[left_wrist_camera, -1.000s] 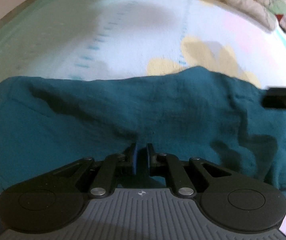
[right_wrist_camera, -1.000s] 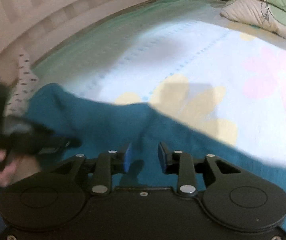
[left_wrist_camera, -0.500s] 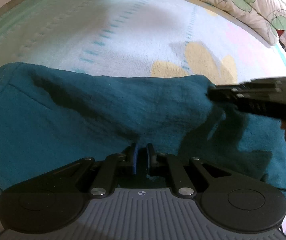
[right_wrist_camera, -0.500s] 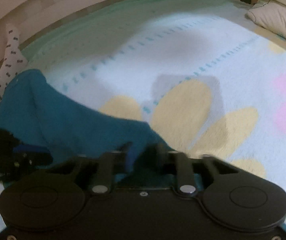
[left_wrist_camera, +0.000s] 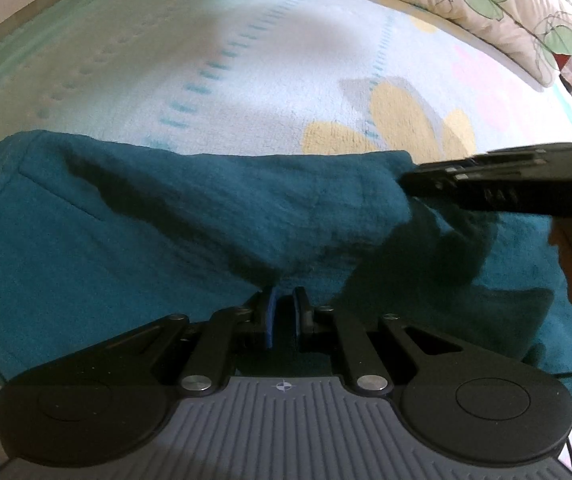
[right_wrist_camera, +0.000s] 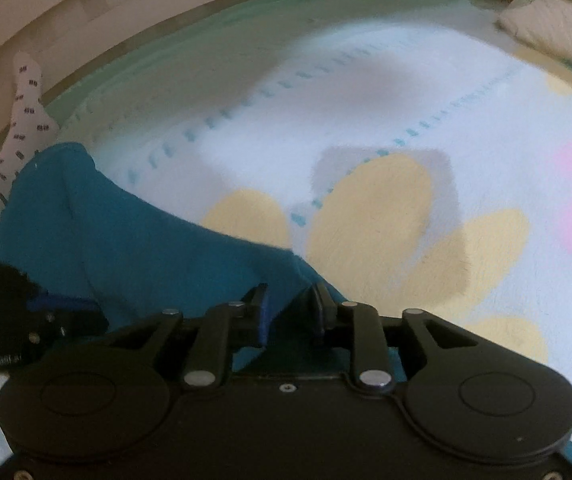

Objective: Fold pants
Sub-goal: 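Lower the folded end onto the pants and open the right gripper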

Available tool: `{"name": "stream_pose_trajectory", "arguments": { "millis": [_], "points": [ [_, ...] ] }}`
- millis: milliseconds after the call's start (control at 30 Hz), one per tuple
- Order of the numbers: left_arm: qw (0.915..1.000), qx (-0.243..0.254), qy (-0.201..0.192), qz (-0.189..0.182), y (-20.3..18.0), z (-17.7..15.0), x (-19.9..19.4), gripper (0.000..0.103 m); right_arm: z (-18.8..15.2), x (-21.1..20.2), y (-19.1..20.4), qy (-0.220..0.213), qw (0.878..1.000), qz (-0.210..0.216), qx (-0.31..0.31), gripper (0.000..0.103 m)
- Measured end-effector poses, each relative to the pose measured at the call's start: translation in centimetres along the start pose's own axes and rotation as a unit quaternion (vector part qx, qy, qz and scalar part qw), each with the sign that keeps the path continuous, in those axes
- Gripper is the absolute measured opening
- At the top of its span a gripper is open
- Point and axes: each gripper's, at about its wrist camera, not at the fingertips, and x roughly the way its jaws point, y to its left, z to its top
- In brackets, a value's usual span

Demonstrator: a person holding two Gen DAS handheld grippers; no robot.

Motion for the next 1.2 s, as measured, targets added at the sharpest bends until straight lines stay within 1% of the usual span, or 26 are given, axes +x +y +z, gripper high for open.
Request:
{"name": "stream_pose_trajectory", "arguments": {
  "millis": [67,100,167,233,267,300,400,433,467,533,567,600,667,700,767,833,867,900,967,1067,1200],
  "points": [
    [1.0000,0.001,-0.002,0.002,0.0,-0.1,0.0,0.010,0.1,0.0,-0.3,0.001,1.000,0.018,0.009,0.035],
    [1.0000,0.001,-0.004,0.003,0.0,-0.1,0.0,0.010,0.1,0.0,-0.4,0.000,1.000,0.028,0.012,0.026],
    [1.0000,0.003,-0.007,0.005,-0.1,-0.2,0.0,0.010,-0.3,-0.3,-0.4,0.003,0.999,0.049,0.010,0.012],
    [0.9999,0.000,-0.012,0.006,-0.2,-0.3,-0.2,0.010,-0.6,-0.6,0.0,-0.003,0.999,0.046,0.006,0.009],
    [0.9999,0.000,-0.014,0.005,-0.2,-0.3,-0.4,0.010,-0.5,-0.8,0.1,-0.011,0.999,0.037,0.005,0.008],
    [0.9998,-0.001,-0.018,0.010,-0.1,-0.1,-0.5,0.010,-0.2,-1.0,0.2,-0.023,0.999,0.024,0.005,0.008],
    [0.9974,-0.014,-0.048,0.052,0.7,0.8,-1.1,0.010,1.5,-1.1,0.2,-0.050,0.999,-0.006,0.004,0.008],
    [0.9969,-0.025,-0.049,0.055,1.3,1.2,-1.1,0.010,2.2,-0.7,0.0,-0.047,0.999,-0.013,0.006,0.008],
    [0.9971,-0.035,-0.045,0.050,1.8,1.5,-1.0,0.010,2.6,0.0,-0.1,-0.040,0.999,-0.019,0.009,0.008],
    [0.9972,-0.054,-0.029,0.043,2.7,1.8,-0.3,0.010,2.8,1.3,-0.2,-0.026,0.999,-0.044,0.007,0.006],
    [0.9974,-0.053,-0.021,0.046,2.8,1.8,0.2,0.010,2.7,1.9,-0.5,-0.016,0.999,-0.047,0.015,0.008],
    [0.9976,-0.046,-0.024,0.046,2.8,1.7,0.4,0.010,2.5,2.0,-0.9,-0.016,0.999,-0.041,0.028,0.010],
    [0.9979,-0.030,-0.022,0.053,2.3,1.9,0.2,0.010,2.2,0.7,-1.8,-0.035,0.996,-0.031,0.070,0.017],
    [0.9979,-0.026,-0.019,0.057,2.2,2.1,0.1,0.010,2.0,-0.4,-2.2,-0.047,0.994,-0.027,0.090,0.017],
    [0.9976,-0.033,-0.018,0.059,1.9,2.2,-0.5,0.010,1.5,-2.7,-2.8,-0.062,0.991,-0.026,0.113,0.017],
    [0.9978,-0.036,-0.028,0.048,1.1,1.9,-1.6,0.010,0.4,-6.1,-3.3,-0.075,0.988,-0.029,0.131,0.017],
    [0.9981,-0.031,-0.030,0.044,0.4,1.6,-2.0,0.010,-0.3,-7.5,-3.5,-0.075,0.987,-0.032,0.139,0.019],
    [0.9984,-0.024,-0.030,0.043,-0.2,1.4,-2.2,0.010,-1.0,-8.9,-3.9,-0.069,0.986,-0.034,0.147,0.027],
    [0.9992,0.000,-0.025,0.032,-2.0,0.7,-2.6,0.010,-3.3,-11.5,-4.4,-0.050,0.984,-0.044,0.163,0.036],
    [0.9995,0.027,-0.013,0.013,-4.5,-0.7,-2.6,0.010,-7.6,-14.3,-4.6,-0.013,0.982,-0.068,0.177,0.036],
    [0.9990,0.043,0.010,-0.001,-6.7,-2.8,-2.0,0.010,-13.6,-16.7,-3.6,0.030,0.978,-0.123,0.166,0.036]
  ]
}}
